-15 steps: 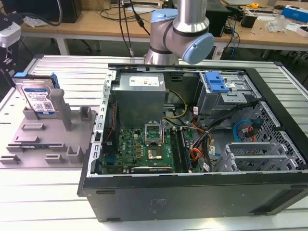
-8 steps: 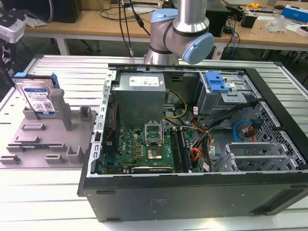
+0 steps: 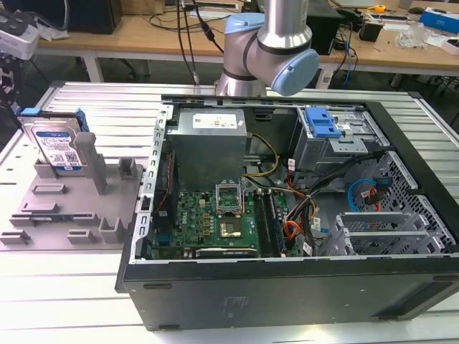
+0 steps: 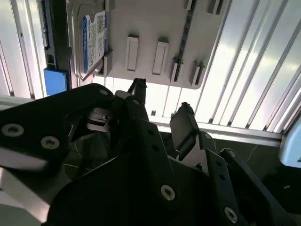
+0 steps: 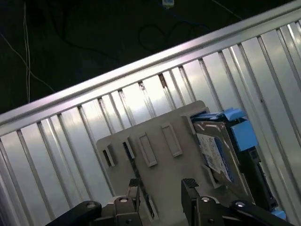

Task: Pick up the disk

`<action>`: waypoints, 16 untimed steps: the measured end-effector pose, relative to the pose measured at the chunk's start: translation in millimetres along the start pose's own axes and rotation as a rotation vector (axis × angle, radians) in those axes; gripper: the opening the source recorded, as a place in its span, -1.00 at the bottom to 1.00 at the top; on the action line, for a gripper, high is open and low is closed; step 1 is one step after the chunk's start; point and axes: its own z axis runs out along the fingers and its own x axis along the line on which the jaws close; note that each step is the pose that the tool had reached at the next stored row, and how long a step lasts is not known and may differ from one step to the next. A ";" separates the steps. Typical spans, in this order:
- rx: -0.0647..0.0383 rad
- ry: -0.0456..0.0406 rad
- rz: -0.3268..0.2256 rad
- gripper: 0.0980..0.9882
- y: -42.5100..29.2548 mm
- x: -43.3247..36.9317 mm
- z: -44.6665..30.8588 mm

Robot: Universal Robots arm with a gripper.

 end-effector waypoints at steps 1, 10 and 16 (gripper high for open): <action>0.001 0.0003 -0.027 -0.14 0.0 0.0 0.1; 0.031 -0.0026 -0.231 -0.14 0.0 0.0 1.1; 0.038 -0.0037 -0.295 -0.14 -3.3 -1.4 1.6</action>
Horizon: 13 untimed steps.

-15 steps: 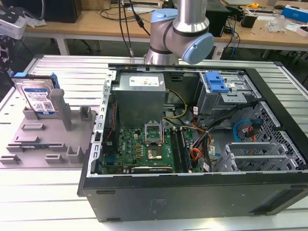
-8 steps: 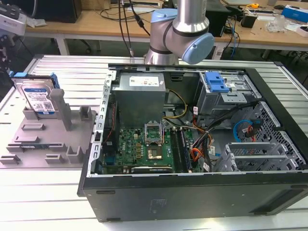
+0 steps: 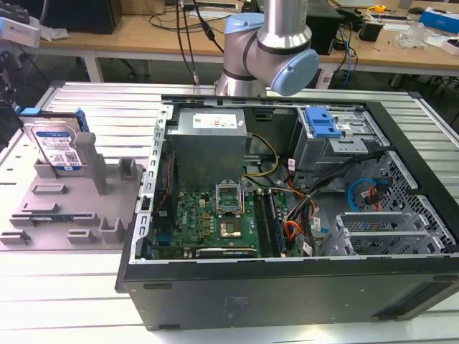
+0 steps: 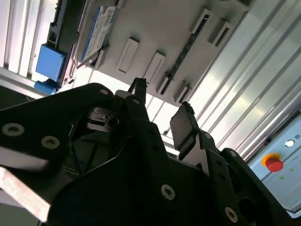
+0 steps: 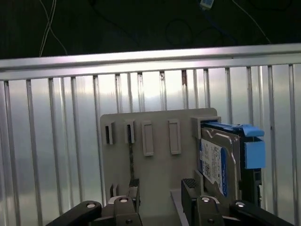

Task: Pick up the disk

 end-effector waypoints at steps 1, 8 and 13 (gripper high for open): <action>-0.001 0.0000 -0.006 -0.14 -2.3 -0.1 0.1; -0.006 0.0097 -0.014 -0.14 -2.8 -14.7 0.1; -0.005 0.0152 -0.019 -0.14 -1.3 -40.1 0.3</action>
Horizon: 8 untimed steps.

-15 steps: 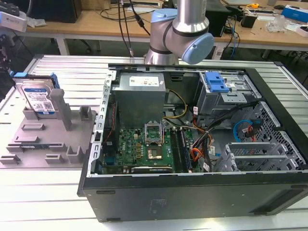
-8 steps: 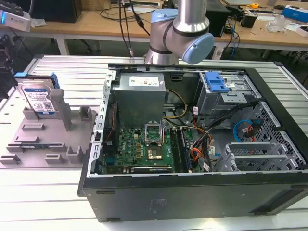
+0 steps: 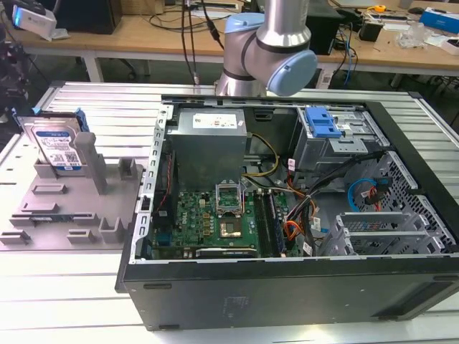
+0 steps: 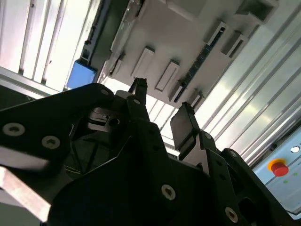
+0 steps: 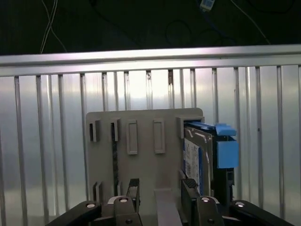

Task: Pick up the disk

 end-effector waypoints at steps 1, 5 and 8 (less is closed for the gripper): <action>0.000 0.0004 -0.001 -0.14 0.3 -4.0 -0.1; 0.000 0.0019 -0.008 -0.14 1.2 -22.9 -0.3; 0.000 0.0029 -0.014 -0.14 2.1 -42.2 -0.6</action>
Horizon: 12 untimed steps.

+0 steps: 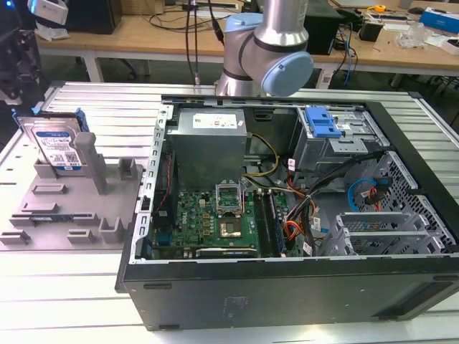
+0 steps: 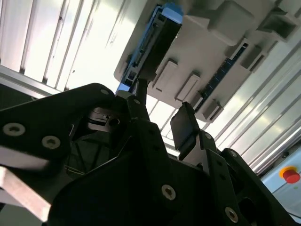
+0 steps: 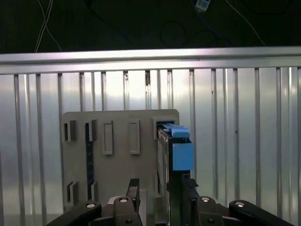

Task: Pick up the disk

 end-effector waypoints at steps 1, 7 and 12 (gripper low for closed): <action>0.000 0.0002 -0.001 -0.14 0.5 -3.8 0.0; 0.000 0.0005 -0.011 -0.14 15.2 -9.8 0.4; 0.000 0.0031 -0.022 -0.14 23.1 -9.5 1.5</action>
